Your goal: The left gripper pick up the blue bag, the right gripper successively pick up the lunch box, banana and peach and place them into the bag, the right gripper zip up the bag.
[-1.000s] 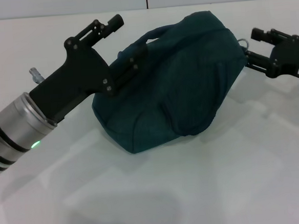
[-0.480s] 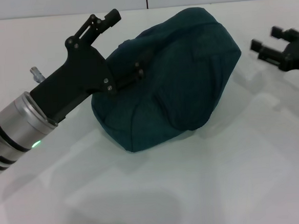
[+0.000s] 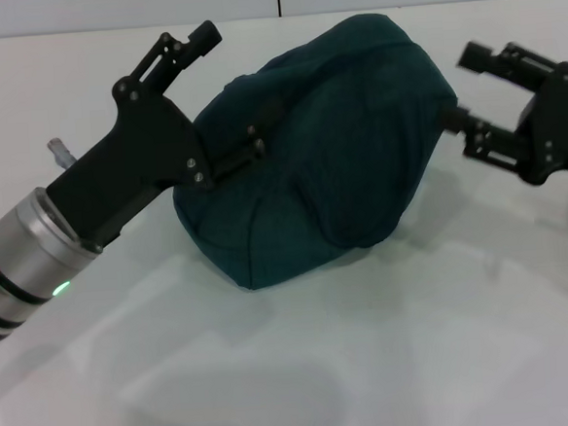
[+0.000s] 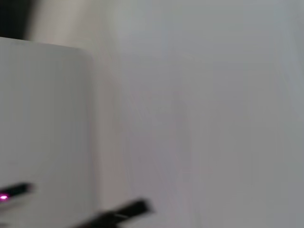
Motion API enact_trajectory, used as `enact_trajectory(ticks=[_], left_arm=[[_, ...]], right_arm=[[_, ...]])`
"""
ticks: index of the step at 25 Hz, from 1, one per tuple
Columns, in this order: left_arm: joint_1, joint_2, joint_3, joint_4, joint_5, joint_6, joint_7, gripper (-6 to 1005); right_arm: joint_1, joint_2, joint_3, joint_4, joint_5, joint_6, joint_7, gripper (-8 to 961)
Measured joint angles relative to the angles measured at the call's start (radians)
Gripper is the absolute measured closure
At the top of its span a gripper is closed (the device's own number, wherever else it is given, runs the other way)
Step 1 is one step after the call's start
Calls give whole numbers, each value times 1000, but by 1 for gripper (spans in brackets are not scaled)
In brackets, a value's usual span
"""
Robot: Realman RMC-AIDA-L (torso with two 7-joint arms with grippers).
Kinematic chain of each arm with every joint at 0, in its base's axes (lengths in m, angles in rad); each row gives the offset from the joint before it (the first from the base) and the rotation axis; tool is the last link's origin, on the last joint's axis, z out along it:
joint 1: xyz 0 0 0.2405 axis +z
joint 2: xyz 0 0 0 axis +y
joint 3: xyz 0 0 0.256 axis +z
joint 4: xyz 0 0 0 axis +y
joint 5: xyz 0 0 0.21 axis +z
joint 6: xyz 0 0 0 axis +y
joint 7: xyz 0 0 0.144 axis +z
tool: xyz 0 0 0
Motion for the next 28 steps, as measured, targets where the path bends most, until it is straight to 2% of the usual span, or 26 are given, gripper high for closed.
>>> enact_trajectory(ticks=[6, 18, 28], left_arm=[[25, 2, 4, 4, 0, 8, 1, 148], [70, 4, 4, 9, 5, 28, 1, 148], [75, 7, 4, 10, 12, 54, 1, 148]], right_arm=[[35, 22, -7, -10, -51, -23, -14, 276], [60, 27, -2, -10, -49, -22, -40, 275], [60, 27, 0, -10, -47, -22, -42, 275]])
